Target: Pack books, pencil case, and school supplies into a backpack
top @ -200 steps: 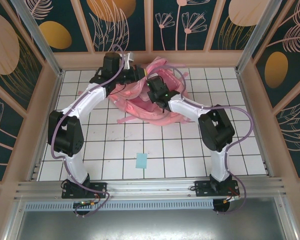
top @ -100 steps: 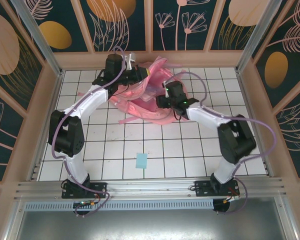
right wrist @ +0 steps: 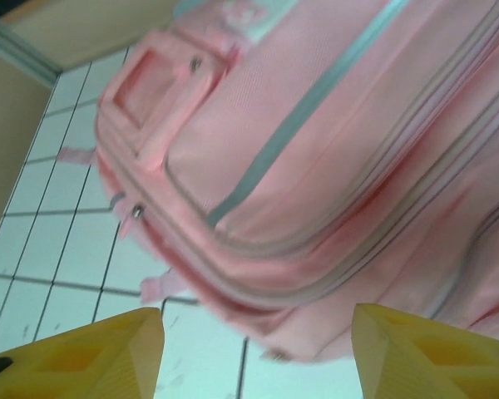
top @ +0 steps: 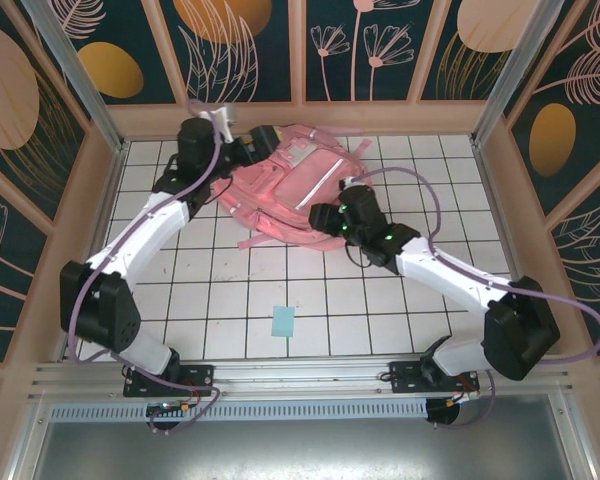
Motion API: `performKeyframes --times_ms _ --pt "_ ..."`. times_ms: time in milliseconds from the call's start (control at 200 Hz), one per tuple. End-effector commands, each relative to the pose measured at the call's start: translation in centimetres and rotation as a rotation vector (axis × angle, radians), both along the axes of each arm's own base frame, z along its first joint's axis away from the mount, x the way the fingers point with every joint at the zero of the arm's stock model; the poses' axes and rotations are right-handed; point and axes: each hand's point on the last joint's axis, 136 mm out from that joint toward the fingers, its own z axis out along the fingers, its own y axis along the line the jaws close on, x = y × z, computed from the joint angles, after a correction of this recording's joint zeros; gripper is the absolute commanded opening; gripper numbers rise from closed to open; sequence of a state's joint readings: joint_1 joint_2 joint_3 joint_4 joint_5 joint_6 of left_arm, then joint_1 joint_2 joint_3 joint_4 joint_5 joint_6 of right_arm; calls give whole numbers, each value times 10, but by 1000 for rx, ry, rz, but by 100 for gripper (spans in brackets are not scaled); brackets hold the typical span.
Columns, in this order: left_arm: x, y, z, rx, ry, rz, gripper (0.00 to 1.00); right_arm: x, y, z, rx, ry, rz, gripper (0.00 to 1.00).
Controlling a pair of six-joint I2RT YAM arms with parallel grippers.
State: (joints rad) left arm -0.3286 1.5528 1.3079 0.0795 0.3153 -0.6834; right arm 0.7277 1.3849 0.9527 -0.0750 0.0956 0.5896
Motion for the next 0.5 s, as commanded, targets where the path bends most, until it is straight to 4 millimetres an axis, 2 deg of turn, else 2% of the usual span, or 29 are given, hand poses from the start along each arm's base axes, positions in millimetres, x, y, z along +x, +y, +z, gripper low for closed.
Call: performKeyframes --times_ms 0,95,170,260,275,305,415,495 --pt "17 51 -51 91 54 184 99 0 38 -3 110 35 -13 60" --pt "24 71 -88 101 102 243 99 6 65 -10 134 62 31 59" --pt "31 80 -117 111 150 267 99 13 74 -22 150 97 15 59" --pt "40 80 -139 117 179 266 99 20 82 -33 195 136 2 59" --pt "43 79 -151 123 200 264 99 22 83 -33 203 137 0 59" --pt "45 77 -162 123 222 261 99 26 84 -34 215 144 -11 59" --pt "53 72 -192 119 274 247 96 24 104 -26 256 169 34 58" --pt "57 68 -214 107 304 234 89 19 116 -23 284 198 54 57"
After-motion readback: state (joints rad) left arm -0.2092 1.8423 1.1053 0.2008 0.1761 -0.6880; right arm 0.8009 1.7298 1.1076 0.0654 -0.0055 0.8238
